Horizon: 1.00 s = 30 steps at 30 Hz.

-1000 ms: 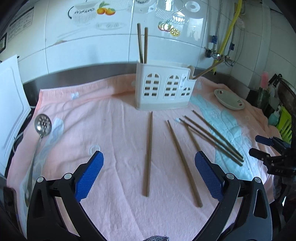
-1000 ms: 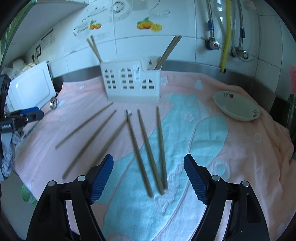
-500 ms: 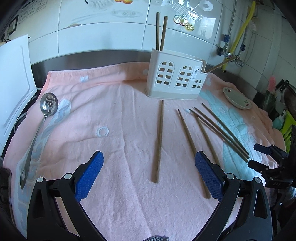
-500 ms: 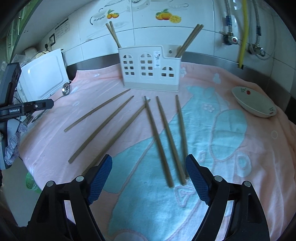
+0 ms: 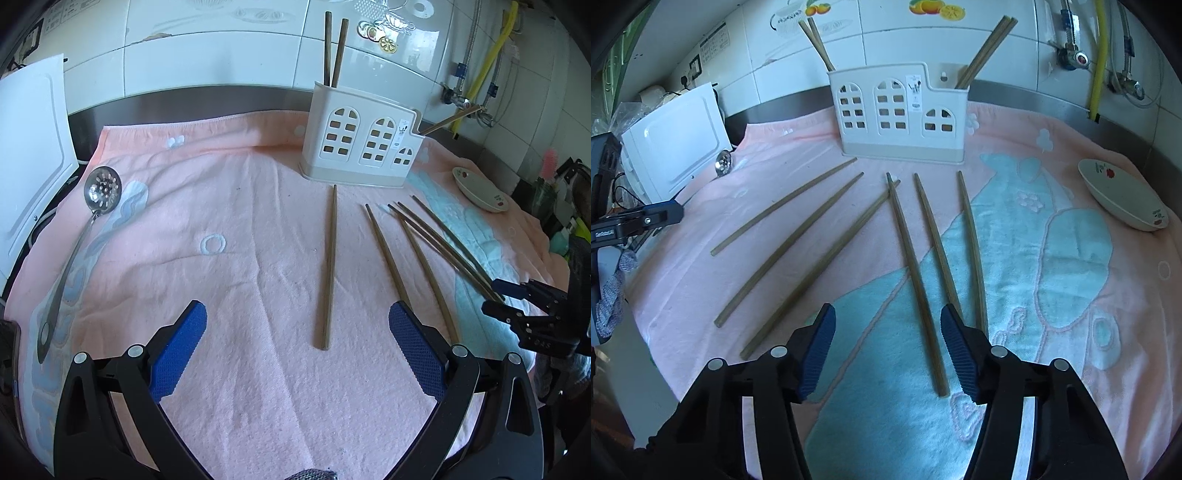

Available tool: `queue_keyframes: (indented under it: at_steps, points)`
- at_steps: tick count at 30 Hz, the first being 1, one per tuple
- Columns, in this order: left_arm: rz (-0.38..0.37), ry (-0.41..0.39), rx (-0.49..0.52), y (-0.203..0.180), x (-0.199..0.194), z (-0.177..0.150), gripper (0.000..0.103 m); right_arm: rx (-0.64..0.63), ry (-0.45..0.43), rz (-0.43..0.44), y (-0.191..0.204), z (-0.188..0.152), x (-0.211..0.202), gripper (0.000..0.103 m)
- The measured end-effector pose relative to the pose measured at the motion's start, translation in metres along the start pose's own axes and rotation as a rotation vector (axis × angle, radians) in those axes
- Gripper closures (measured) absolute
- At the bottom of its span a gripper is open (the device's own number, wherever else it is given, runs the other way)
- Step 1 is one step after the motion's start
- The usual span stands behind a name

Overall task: Organize utensils
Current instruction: 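Lower the right tool onto a wooden chopstick and close it while the left tool grasps another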

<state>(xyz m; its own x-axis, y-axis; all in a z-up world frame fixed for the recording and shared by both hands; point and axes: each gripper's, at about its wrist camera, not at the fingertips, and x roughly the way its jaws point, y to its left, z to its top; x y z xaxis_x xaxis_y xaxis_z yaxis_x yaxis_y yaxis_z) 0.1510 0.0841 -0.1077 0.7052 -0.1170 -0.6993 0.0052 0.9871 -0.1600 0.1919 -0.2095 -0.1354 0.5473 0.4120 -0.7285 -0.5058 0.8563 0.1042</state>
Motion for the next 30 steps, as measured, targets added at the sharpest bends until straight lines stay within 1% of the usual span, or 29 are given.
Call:
queue_keyframes:
  at_steps: [2, 5, 7, 8, 13, 15, 18, 20, 22, 24, 26, 30]
  points:
    - [-0.001, 0.004, 0.006, -0.001, 0.001, -0.001, 0.005, 0.003, 0.011, -0.002, -0.003, 0.001, 0.004, 0.050]
    - [-0.006, 0.010, 0.017, -0.003, 0.004, -0.003, 0.005, 0.008, 0.027, 0.001, -0.006, 0.002, 0.009, 0.059]
    - [-0.007, 0.012, 0.028, -0.005, 0.005, -0.004, 0.005, 0.012, 0.035, -0.001, -0.008, 0.002, 0.013, 0.062]
    - [-0.007, 0.013, 0.031, -0.006, 0.005, -0.004, 0.005, 0.012, 0.036, -0.003, -0.008, 0.002, 0.013, 0.066]
    - [-0.014, 0.014, 0.043, -0.010, 0.008, -0.003, 0.007, 0.006, 0.035, -0.028, -0.011, 0.001, 0.014, 0.076]
    - [-0.017, 0.015, 0.051, -0.011, 0.009, -0.003, 0.013, 0.000, 0.035, -0.043, -0.011, 0.001, 0.015, 0.083]
    - [-0.024, 0.024, 0.066, -0.015, 0.012, -0.004, 0.021, -0.008, 0.033, -0.066, -0.012, 0.001, 0.015, 0.088]
    - [-0.030, 0.034, 0.076, -0.019, 0.016, -0.004, 0.037, -0.012, 0.029, -0.075, -0.011, 0.000, 0.014, 0.090]
    - [-0.032, 0.046, 0.084, -0.022, 0.021, -0.005, 0.045, -0.016, 0.023, -0.084, -0.011, 0.000, 0.014, 0.094]
    - [-0.037, 0.056, 0.098, -0.025, 0.026, -0.006, 0.051, -0.007, 0.017, -0.074, -0.011, -0.001, 0.012, 0.095]
    - [-0.042, 0.059, 0.110, -0.029, 0.030, -0.006, 0.063, -0.006, 0.010, -0.075, -0.011, -0.002, 0.011, 0.095]
    - [-0.032, 0.074, 0.126, -0.032, 0.040, -0.004, 0.069, 0.015, -0.011, -0.062, -0.011, -0.002, 0.005, 0.096]
